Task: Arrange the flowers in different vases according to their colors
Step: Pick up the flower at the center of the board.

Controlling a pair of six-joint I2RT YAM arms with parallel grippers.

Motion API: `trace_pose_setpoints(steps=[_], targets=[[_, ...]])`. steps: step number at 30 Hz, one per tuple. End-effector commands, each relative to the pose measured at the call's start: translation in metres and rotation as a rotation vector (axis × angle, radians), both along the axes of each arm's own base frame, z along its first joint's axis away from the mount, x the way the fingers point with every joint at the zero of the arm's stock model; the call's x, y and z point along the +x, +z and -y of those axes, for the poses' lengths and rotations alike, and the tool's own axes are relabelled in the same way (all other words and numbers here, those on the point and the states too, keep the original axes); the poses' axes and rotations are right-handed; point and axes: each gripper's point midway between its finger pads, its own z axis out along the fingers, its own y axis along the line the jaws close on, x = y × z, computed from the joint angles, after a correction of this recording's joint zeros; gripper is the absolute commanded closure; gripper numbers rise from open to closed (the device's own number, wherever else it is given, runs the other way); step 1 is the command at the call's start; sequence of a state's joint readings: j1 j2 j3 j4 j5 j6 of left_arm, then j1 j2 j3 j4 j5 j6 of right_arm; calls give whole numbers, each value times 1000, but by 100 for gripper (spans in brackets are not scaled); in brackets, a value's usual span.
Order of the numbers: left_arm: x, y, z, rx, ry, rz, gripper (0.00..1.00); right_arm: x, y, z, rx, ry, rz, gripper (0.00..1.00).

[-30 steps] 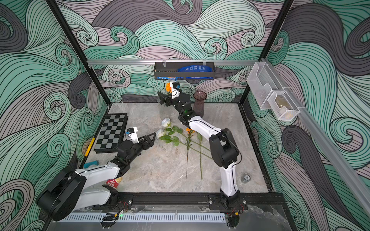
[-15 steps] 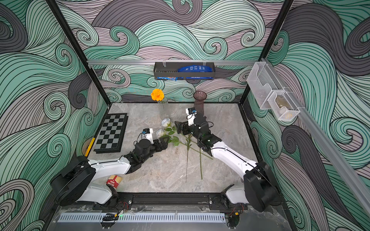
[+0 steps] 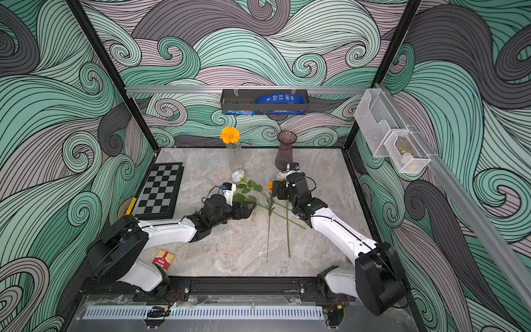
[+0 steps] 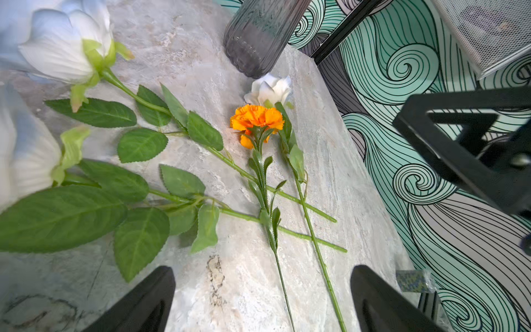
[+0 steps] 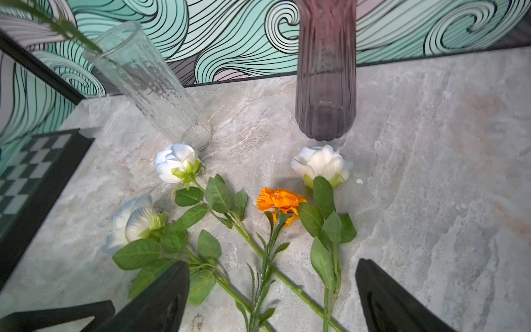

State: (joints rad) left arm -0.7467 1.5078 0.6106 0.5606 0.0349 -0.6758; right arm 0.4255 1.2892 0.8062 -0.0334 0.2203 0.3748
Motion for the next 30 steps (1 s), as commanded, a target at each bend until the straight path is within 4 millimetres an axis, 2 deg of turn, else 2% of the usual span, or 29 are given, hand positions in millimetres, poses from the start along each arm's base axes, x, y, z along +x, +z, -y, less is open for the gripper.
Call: trace_pose_setpoints(steps=[1,5,9,13,17,21,23,26,30], targets=[[6,14,-8,32,34,78,1,3,-16,-10,75,24,-107,26],[11,10,-14,59,73,70,1,11,-47,-26,63,62,-252,37],[7,11,-4,31,21,62,1,15,-78,-39,16,114,-361,49],[-1,13,9,-13,-59,65,2,31,-99,-31,-95,69,-385,48],[-1,15,8,-15,-58,73,1,47,-112,-29,-146,41,-403,48],[-3,16,8,-20,-63,81,1,49,-136,-37,-140,51,-456,50],[-3,17,9,-22,-67,81,2,48,-147,-37,-149,51,-480,55],[-2,16,10,-22,-70,78,1,48,-153,-38,-147,53,-494,66],[-4,13,13,-20,-87,73,1,50,-148,-40,-141,58,-481,76]])
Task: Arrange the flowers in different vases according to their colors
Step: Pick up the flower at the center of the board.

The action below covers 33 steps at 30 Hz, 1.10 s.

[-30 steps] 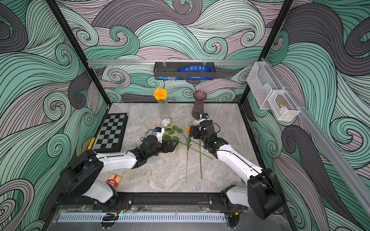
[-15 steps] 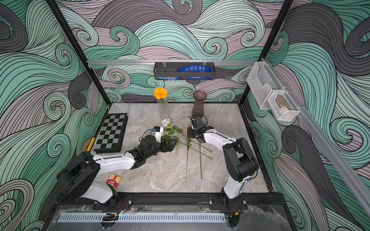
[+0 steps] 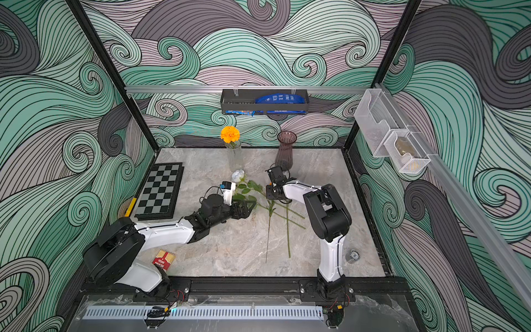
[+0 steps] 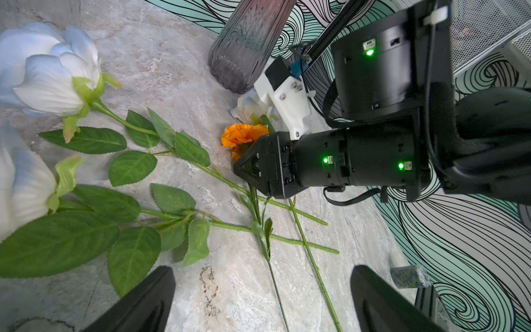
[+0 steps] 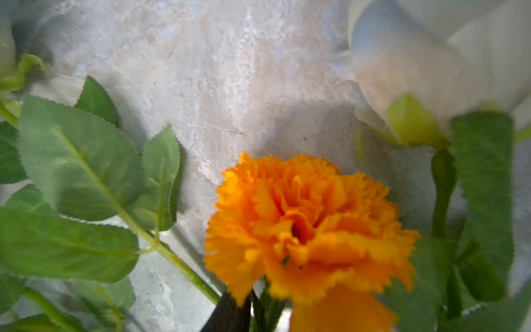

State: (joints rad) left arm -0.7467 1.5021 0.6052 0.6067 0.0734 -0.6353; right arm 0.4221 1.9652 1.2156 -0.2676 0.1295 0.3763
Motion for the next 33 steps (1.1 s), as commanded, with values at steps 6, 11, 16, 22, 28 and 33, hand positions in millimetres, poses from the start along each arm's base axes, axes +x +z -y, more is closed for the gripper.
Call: trace_pose_setpoints(steps=[6,11,16,22,28,33], targets=[[-2,0,11,-6,-60,14,1,1,30,-5,28,10,49,92],[0,-3,8,3,-42,13,1,4,69,-11,78,34,125,100],[3,-4,6,14,-24,9,1,5,112,-14,125,47,213,100],[25,-1,-39,40,213,-6,2,6,183,-15,240,25,411,100],[29,11,-121,-140,460,19,1,-15,281,-9,445,28,804,100],[25,7,-185,-285,606,2,1,-36,337,1,566,10,1036,100]])
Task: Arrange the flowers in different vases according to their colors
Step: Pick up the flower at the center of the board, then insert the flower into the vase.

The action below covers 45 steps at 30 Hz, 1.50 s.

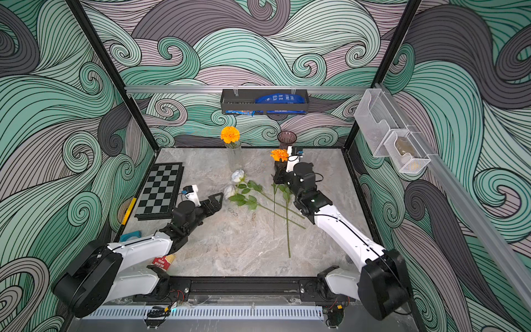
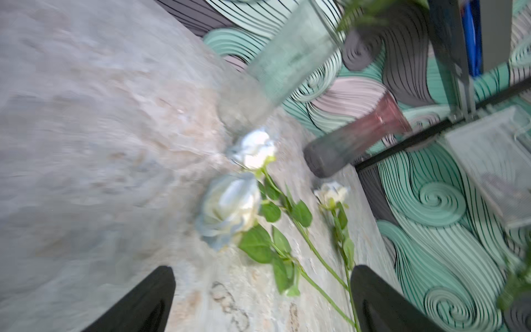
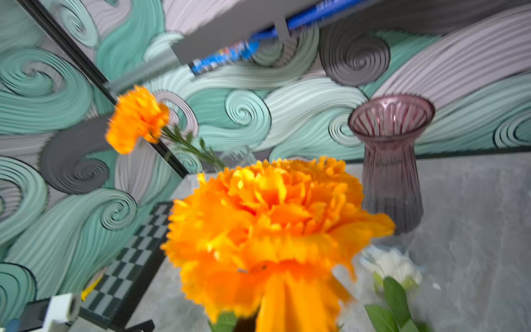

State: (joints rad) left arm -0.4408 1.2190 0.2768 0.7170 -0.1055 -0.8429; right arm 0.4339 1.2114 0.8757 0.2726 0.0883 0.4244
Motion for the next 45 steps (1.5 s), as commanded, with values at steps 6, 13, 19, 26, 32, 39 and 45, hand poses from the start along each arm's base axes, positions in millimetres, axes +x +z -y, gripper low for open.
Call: trace_pose_setpoints(steps=[6,13,19,26,32,39,45], targets=[[4,18,-25,-123,67,54,1,18,105,-5,142,-33,310,100],[9,25,2,-103,-86,93,1,27,202,7,220,-139,636,100],[12,24,36,-86,-277,79,1,66,243,-10,222,-160,736,100],[13,14,60,-108,-411,58,1,132,247,-53,167,-106,753,100],[15,5,65,-120,-434,35,2,175,237,-87,125,-62,767,100],[13,8,69,-142,-453,43,2,209,203,-116,82,6,712,100],[15,3,67,-138,-443,26,2,208,165,-127,93,50,651,100]])
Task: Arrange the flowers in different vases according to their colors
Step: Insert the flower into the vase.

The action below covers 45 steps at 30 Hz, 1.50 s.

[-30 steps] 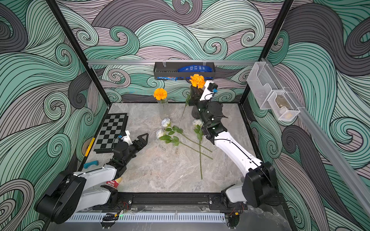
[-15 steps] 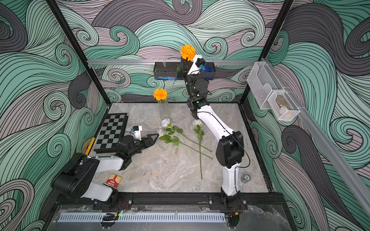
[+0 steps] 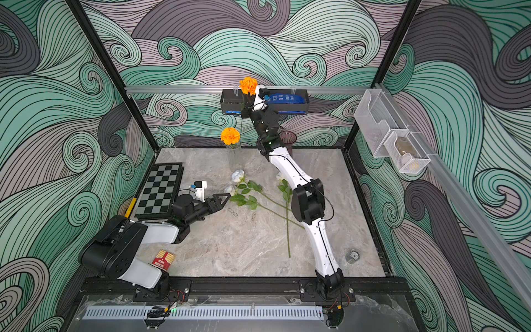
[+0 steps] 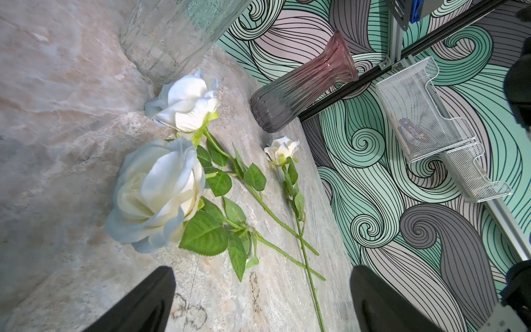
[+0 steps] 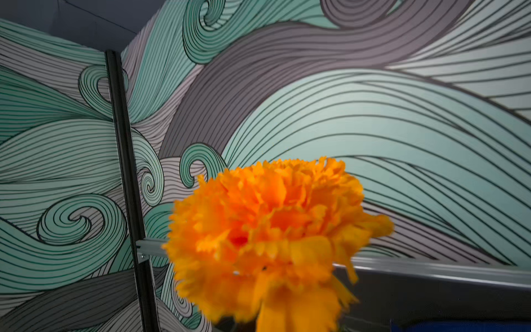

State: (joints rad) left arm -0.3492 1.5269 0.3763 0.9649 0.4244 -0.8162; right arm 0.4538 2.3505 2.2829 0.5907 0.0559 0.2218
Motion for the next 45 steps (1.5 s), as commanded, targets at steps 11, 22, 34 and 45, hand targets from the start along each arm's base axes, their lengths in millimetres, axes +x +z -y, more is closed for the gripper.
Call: trace_pose_setpoints(steps=[11,22,34,45], targets=[[5,12,4,-15,-13,34,2,-29,-24,-17,-27,67,-79,62],[6,11,3,-6,-9,34,2,-65,-38,0,-9,77,-175,41],[7,11,0,16,7,41,2,-35,-108,-35,-149,176,-366,22],[8,11,1,12,4,37,2,-56,-140,-24,-80,291,-559,0]])
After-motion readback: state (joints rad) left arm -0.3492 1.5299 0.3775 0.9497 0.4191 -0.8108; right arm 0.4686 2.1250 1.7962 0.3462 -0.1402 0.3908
